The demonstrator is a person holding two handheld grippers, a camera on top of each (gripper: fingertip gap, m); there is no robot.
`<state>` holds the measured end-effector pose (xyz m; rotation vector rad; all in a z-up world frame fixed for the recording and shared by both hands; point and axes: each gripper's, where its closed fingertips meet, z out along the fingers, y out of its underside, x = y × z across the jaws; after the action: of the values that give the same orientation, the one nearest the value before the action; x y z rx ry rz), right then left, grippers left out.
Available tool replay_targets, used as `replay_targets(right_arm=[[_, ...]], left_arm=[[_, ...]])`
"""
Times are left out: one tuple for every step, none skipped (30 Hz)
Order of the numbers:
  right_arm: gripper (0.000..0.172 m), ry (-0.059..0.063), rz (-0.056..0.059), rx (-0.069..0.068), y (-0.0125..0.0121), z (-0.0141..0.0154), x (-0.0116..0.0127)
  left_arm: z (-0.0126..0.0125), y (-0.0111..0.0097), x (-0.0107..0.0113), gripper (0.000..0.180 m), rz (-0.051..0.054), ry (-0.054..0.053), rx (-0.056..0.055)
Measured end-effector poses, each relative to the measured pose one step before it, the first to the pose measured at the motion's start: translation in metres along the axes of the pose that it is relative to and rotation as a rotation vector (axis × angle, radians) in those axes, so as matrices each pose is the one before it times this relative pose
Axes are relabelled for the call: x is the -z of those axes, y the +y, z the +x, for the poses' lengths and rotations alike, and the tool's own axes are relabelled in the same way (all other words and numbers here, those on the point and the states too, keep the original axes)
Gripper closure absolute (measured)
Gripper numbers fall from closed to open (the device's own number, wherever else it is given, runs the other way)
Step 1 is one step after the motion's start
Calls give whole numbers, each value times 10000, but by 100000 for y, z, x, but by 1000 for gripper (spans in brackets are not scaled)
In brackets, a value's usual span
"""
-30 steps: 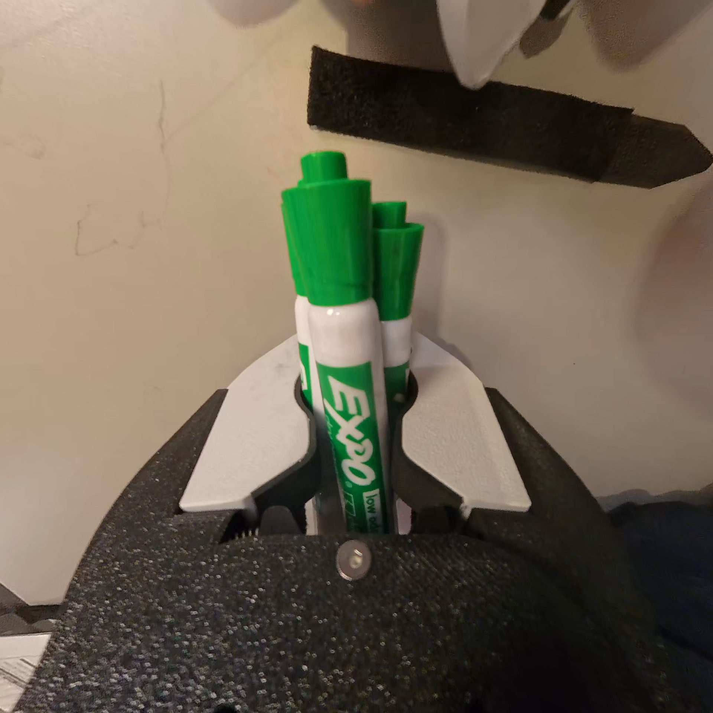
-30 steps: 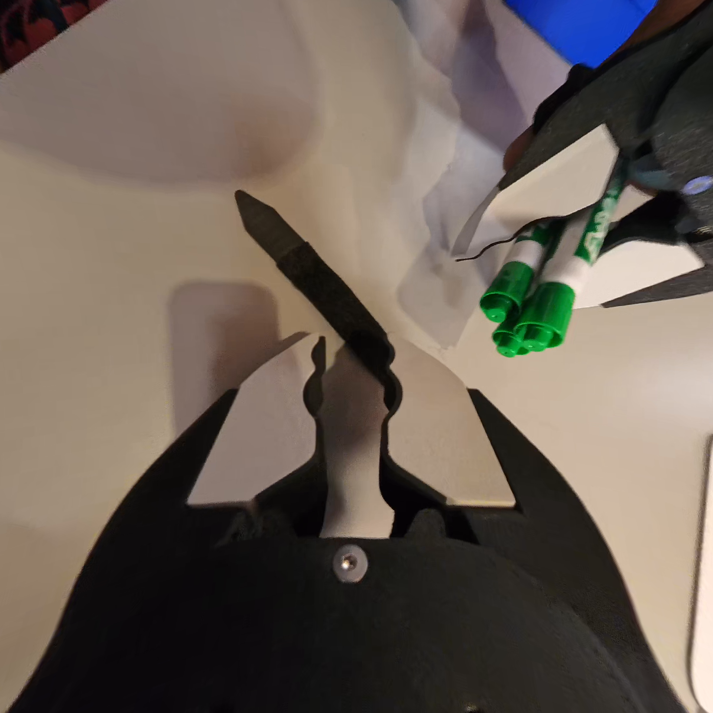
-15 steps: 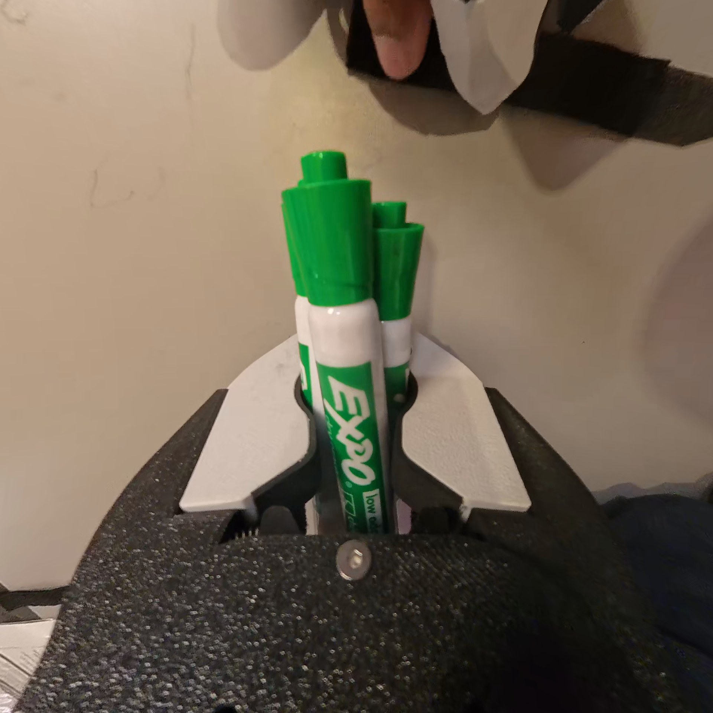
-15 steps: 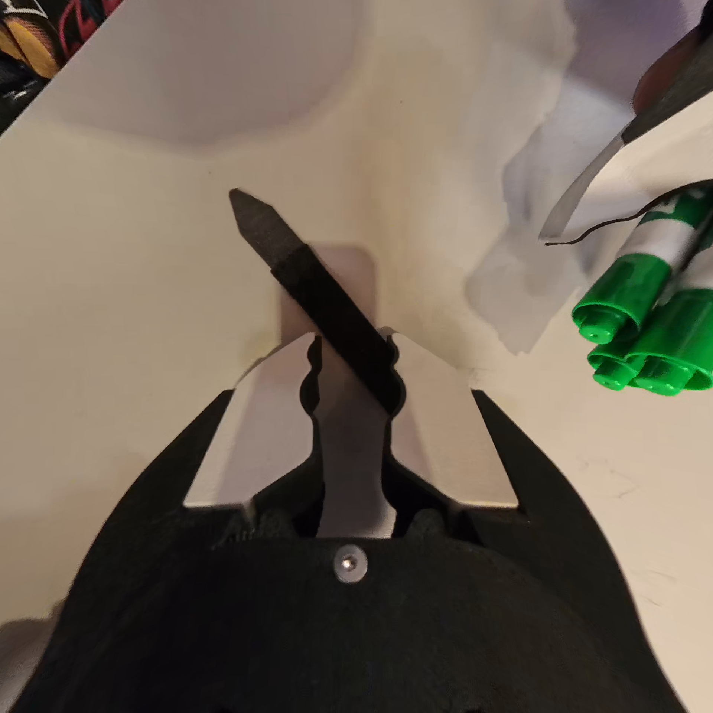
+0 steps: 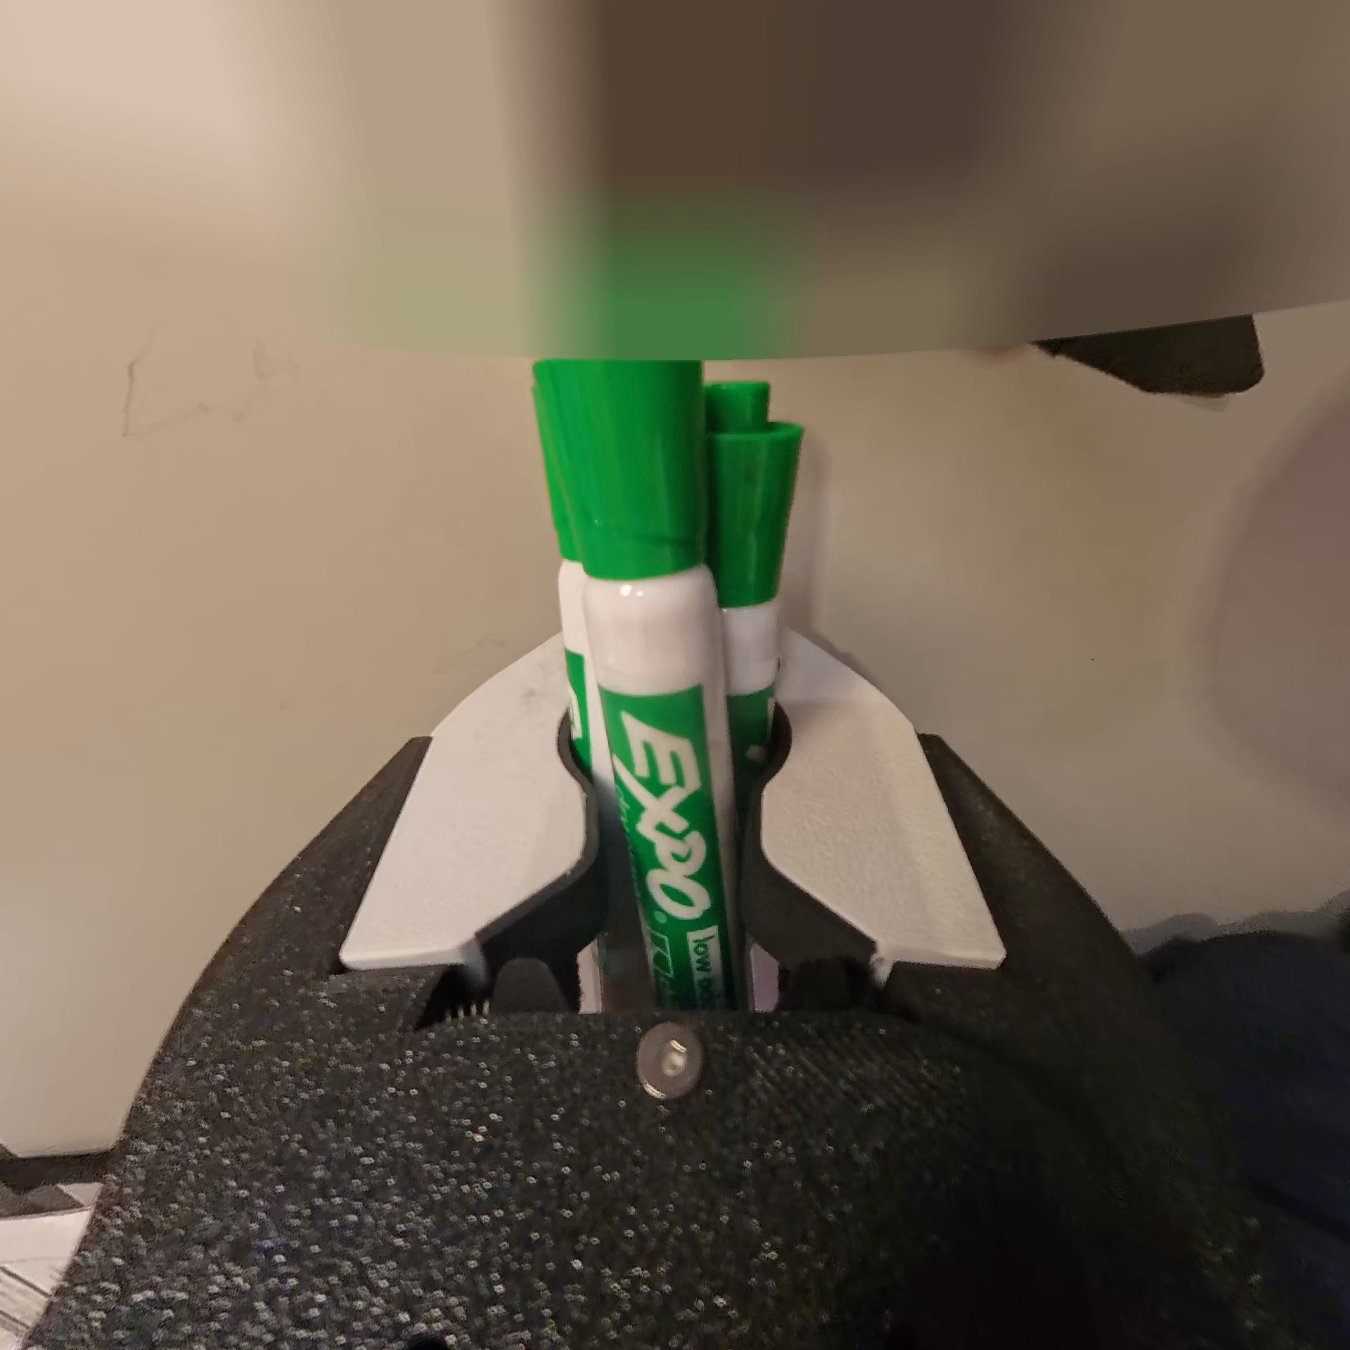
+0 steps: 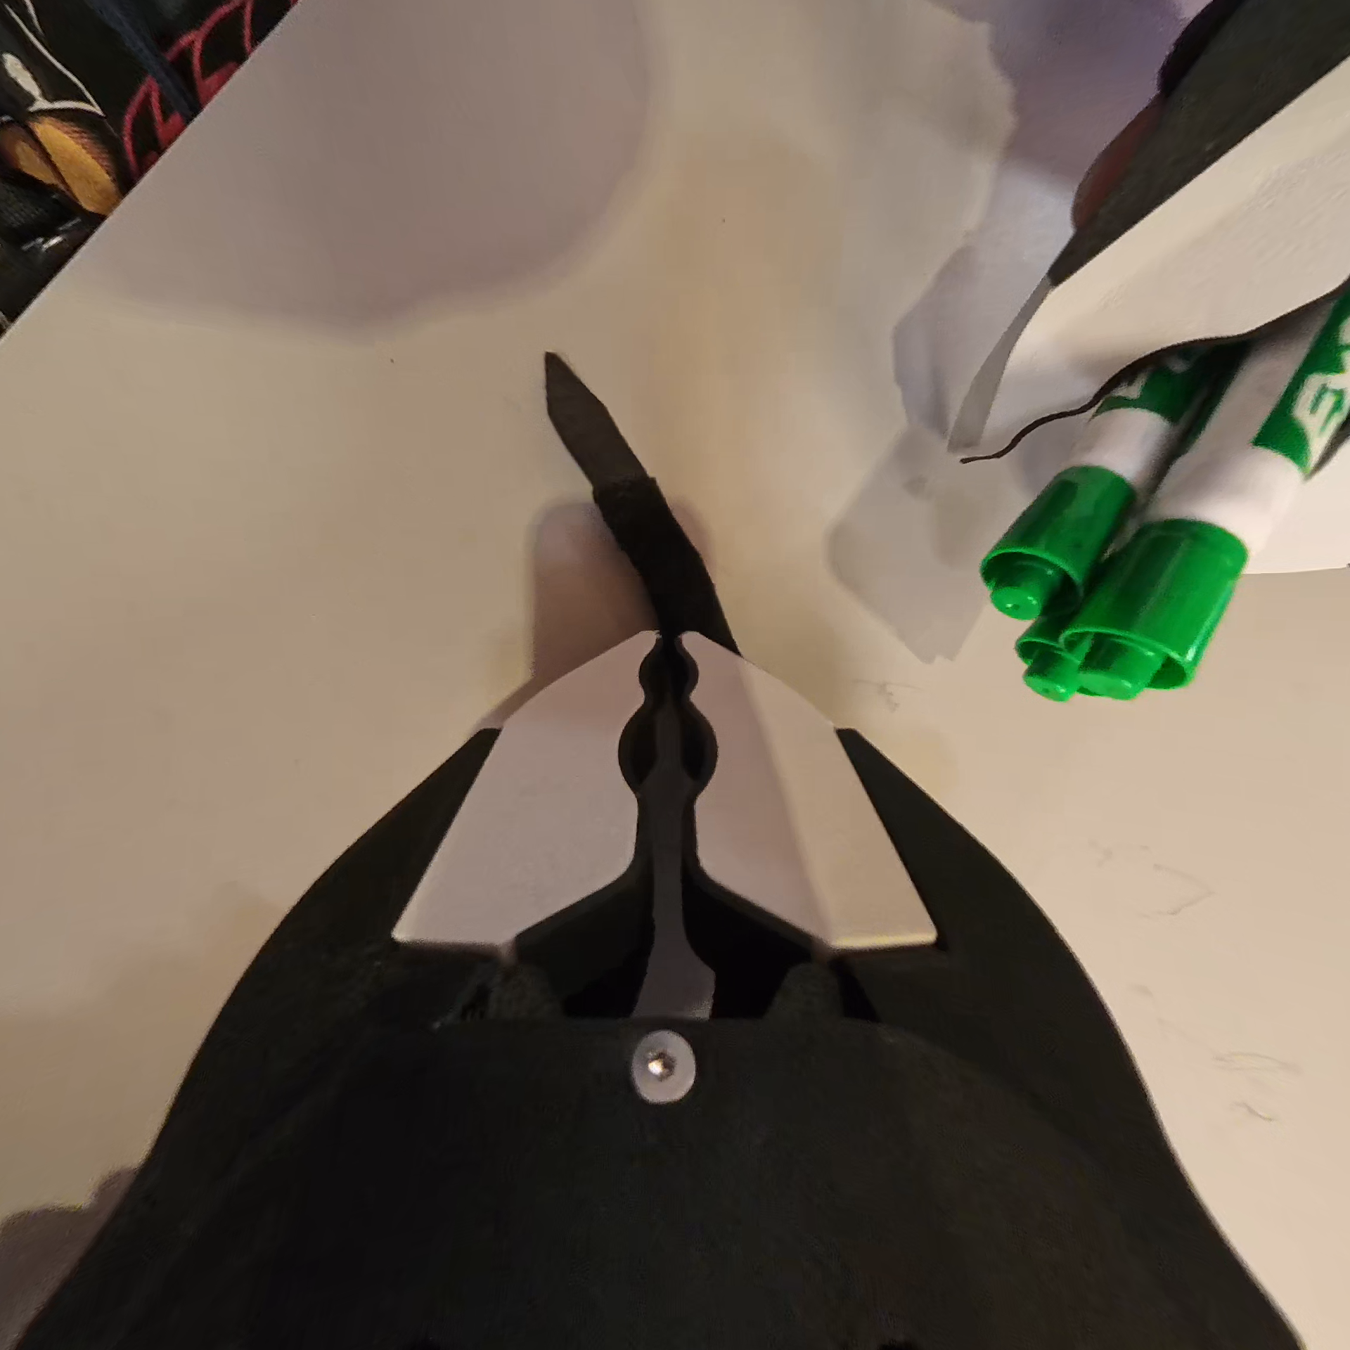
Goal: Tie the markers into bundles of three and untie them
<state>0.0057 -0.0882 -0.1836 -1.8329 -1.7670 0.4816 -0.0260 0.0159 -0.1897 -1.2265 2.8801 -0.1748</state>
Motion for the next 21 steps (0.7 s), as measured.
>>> replay_targets(right_arm=[[171,86,38,16,7,87,86],[172,124,43,35,2,113,103],[172,114,63,40,-8,89,119],[172,123,79,36,-25,116,149],[172,144,83,26,-44,143,163],[172,105,85,3,-31,113,183],[172,121,83,12,-44,143,187],[172,143,102,37,-69,153,227],[172,114,114,19,-106,132,237],[172,120,114,14,-135,161,278],[172,141,112,41,-150,200,313],[172,183,120,57,-205,286,352],[172,218,140,71,-271,352,375],[172,245,165,88,-332,408,380],[172,272,182,116,-404,430,376],[172,287,167,141,-403,439,348],[172,301,126,166,-375,437,320],[172,294,105,180,-350,404,271],[172,272,63,192,-269,366,222],[172,235,9,198,-178,293,146],[172,248,-24,202,-104,300,88]], left_arm=[[48,-19,-76,139,-11,36,-14],[51,-16,-69,139,-8,27,-24],[48,4,-66,139,-8,36,-13],[62,3,-63,139,-13,37,-6],[40,2,-74,139,-12,29,-20],[61,-7,-66,139,-11,39,-21],[30,-19,-37,139,6,20,-11],[39,-44,1,139,27,33,2],[13,7,-3,139,6,9,1],[26,28,4,139,-5,8,-7],[31,31,-4,139,-7,14,-10],[30,29,8,139,-11,8,-11],[28,14,-5,139,-10,7,-12],[23,-13,8,139,-2,2,-13],[35,-30,1,139,6,8,-16],[51,-67,18,139,21,12,-23],[70,-76,22,139,27,17,-26],[52,-61,34,139,26,7,-34],[38,-62,25,139,27,4,-28],[36,-46,21,139,21,10,-12],[28,-32,7,139,11,-1,-20]])
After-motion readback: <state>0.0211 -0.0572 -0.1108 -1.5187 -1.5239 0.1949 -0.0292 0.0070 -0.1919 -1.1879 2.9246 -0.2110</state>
